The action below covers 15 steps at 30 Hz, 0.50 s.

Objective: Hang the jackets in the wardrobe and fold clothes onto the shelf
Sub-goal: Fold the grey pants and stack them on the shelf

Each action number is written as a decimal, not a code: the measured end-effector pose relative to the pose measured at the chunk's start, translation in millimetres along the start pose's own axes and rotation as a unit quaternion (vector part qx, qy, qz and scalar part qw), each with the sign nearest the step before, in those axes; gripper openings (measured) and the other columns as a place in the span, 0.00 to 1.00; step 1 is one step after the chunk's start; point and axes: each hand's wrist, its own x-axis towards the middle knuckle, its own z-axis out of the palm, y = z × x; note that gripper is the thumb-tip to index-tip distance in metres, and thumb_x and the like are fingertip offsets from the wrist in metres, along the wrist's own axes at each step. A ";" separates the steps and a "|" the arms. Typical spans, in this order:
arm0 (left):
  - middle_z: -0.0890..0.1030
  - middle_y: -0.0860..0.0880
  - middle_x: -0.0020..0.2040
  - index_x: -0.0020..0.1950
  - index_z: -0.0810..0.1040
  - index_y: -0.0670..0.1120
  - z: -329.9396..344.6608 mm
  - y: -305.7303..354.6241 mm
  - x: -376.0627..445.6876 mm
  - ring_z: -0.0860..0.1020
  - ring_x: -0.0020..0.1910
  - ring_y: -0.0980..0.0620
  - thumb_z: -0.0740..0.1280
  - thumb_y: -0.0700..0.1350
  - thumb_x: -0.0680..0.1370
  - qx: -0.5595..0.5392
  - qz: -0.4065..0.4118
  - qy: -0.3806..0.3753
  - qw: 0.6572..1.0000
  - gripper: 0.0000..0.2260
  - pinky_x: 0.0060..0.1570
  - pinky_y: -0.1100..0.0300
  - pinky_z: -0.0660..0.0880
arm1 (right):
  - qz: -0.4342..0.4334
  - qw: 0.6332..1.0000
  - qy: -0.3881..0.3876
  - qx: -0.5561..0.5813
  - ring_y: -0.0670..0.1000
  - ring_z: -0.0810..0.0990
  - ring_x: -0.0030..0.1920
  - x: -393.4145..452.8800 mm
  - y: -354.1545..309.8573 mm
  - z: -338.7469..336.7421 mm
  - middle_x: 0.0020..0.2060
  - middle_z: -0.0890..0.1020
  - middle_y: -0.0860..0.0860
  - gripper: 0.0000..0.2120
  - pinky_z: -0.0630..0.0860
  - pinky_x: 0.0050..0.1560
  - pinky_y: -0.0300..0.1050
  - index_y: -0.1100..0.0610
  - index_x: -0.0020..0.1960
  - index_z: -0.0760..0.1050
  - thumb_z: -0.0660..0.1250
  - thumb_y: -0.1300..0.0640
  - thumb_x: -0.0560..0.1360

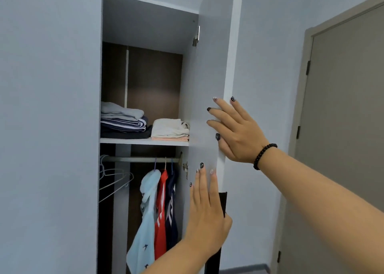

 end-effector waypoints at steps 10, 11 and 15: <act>0.22 0.56 0.69 0.60 0.14 0.54 -40.6 -73.4 -17.1 0.35 0.77 0.53 0.62 0.45 0.79 -0.060 -0.023 -0.020 0.998 0.48 0.77 0.59 0.46 | -0.022 0.998 0.053 0.018 0.61 0.73 0.66 64.0 -54.9 31.4 0.49 0.81 0.57 0.17 0.55 0.73 0.61 0.63 0.53 0.80 0.57 0.58 0.72; 0.22 0.55 0.70 0.59 0.13 0.54 -46.4 -81.3 -18.6 0.41 0.78 0.49 0.62 0.45 0.79 -0.058 -0.026 -0.028 0.998 0.48 0.76 0.56 0.53 | -0.025 0.998 0.054 0.022 0.61 0.73 0.66 72.1 -61.4 34.8 0.49 0.81 0.57 0.17 0.55 0.73 0.61 0.63 0.53 0.80 0.57 0.58 0.72; 0.34 0.48 0.78 0.56 0.10 0.57 -71.0 -118.4 -23.1 0.64 0.73 0.43 0.62 0.48 0.79 -0.040 -0.046 -0.053 0.997 0.51 0.69 0.53 0.67 | -0.033 0.997 0.060 0.028 0.58 0.76 0.61 103.6 -84.3 52.5 0.44 0.80 0.55 0.15 0.53 0.74 0.59 0.61 0.48 0.80 0.56 0.58 0.73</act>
